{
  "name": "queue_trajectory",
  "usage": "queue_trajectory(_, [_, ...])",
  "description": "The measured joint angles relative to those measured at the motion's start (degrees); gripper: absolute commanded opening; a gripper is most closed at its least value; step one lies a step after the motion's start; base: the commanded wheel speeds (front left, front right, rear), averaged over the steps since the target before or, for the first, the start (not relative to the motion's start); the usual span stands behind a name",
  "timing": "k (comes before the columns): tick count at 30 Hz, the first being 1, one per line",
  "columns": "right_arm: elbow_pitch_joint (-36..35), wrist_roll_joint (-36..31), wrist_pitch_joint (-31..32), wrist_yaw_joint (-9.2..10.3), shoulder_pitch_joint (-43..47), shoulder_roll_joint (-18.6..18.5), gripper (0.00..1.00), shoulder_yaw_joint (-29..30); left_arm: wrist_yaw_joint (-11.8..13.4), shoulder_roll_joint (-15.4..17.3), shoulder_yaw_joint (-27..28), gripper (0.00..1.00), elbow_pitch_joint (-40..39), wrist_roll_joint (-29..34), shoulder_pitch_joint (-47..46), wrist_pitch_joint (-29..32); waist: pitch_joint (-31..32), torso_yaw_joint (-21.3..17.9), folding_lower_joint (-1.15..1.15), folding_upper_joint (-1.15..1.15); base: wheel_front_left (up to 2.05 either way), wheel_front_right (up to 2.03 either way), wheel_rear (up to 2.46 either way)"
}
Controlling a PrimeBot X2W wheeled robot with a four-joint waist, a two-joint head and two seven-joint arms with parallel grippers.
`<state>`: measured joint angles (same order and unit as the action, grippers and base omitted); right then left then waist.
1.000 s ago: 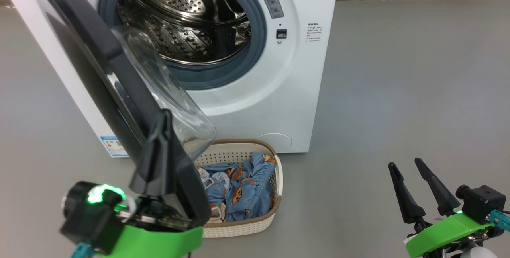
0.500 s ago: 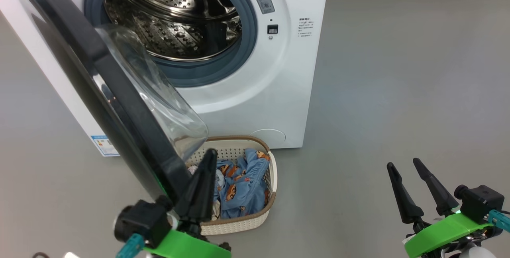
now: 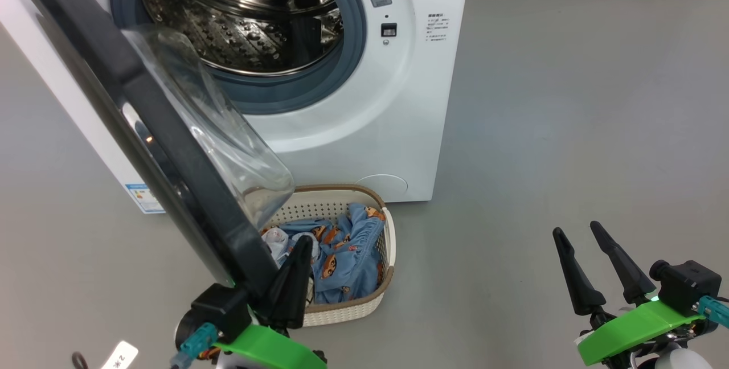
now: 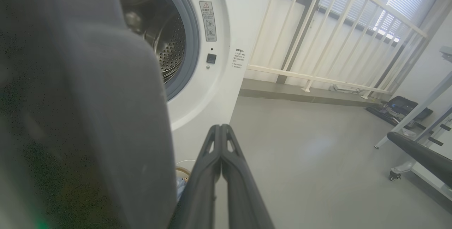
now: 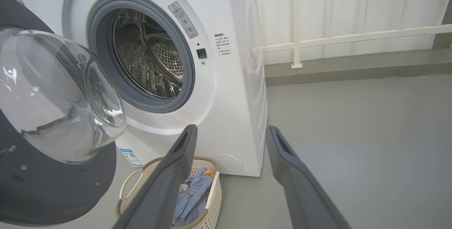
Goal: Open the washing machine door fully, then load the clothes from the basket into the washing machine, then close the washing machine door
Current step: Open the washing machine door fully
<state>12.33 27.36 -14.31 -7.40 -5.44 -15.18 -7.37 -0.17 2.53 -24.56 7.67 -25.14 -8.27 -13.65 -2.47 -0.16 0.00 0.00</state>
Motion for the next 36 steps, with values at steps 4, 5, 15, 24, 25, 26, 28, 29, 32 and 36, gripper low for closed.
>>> queue_trajectory(4, [0.16,0.01,0.00,0.00,-0.01,0.03,1.00,-0.01,0.43,-0.42,0.36,0.00,1.51,-0.48,-0.70,-0.36,-0.08,0.66,0.00,0.00,0.00,0.00,0.00])
queue_trajectory(5, [0.21,0.01,0.00,0.00,-0.01,0.04,1.00,0.00,0.43,-0.64,0.45,0.00,1.71,-0.48,-0.82,-0.48,-0.06,0.90,0.00,0.00,0.00,0.00,0.00])
queue_trajectory(15, [0.38,0.01,0.00,0.00,-0.01,0.41,1.00,-0.15,0.43,-0.55,0.86,0.00,1.78,-0.46,-0.03,-0.56,0.38,4.60,0.00,0.00,0.00,0.00,0.00])
queue_trajectory(24, [0.38,0.01,0.00,0.00,0.12,0.77,1.00,-0.19,0.94,0.94,0.82,0.00,0.40,-0.29,1.46,0.11,1.02,9.31,0.00,0.00,0.00,0.00,0.00])
queue_trajectory(25, [0.40,0.01,0.00,0.00,0.16,0.80,1.00,-0.19,1.02,1.21,0.78,0.00,0.20,-0.26,1.52,0.22,1.08,9.85,0.00,0.00,0.00,0.00,0.00])
queue_trajectory(26, [0.40,0.01,0.00,0.00,0.20,0.85,1.00,-0.16,1.30,1.42,0.79,0.00,-0.02,-0.26,1.65,0.52,1.13,10.37,0.00,0.00,0.00,0.00,0.00])
queue_trajectory(28, [0.38,0.01,0.00,0.00,0.32,0.87,1.00,-0.16,1.93,1.72,1.01,0.00,-0.44,-0.27,2.12,0.59,1.23,11.41,0.00,0.00,0.00,0.00,0.00])
queue_trajectory(29, [0.38,0.01,0.00,0.00,0.32,0.87,1.00,-0.16,1.93,1.72,1.01,0.00,-0.44,-0.27,2.12,0.59,1.23,11.41,0.00,0.00,0.00,0.00,0.00])
queue_trajectory(32, [0.36,0.01,0.00,0.00,0.48,0.89,1.00,-0.18,2.46,2.36,1.51,0.00,-0.87,-0.29,2.53,0.98,1.32,12.94,0.00,0.00,0.00,0.00,0.00])
queue_trajectory(36, [0.34,0.01,0.00,0.00,0.64,1.35,1.00,0.11,4.69,4.61,3.80,0.00,-1.53,-0.30,2.87,2.67,1.64,16.18,0.00,0.00,0.00,0.00,0.00])
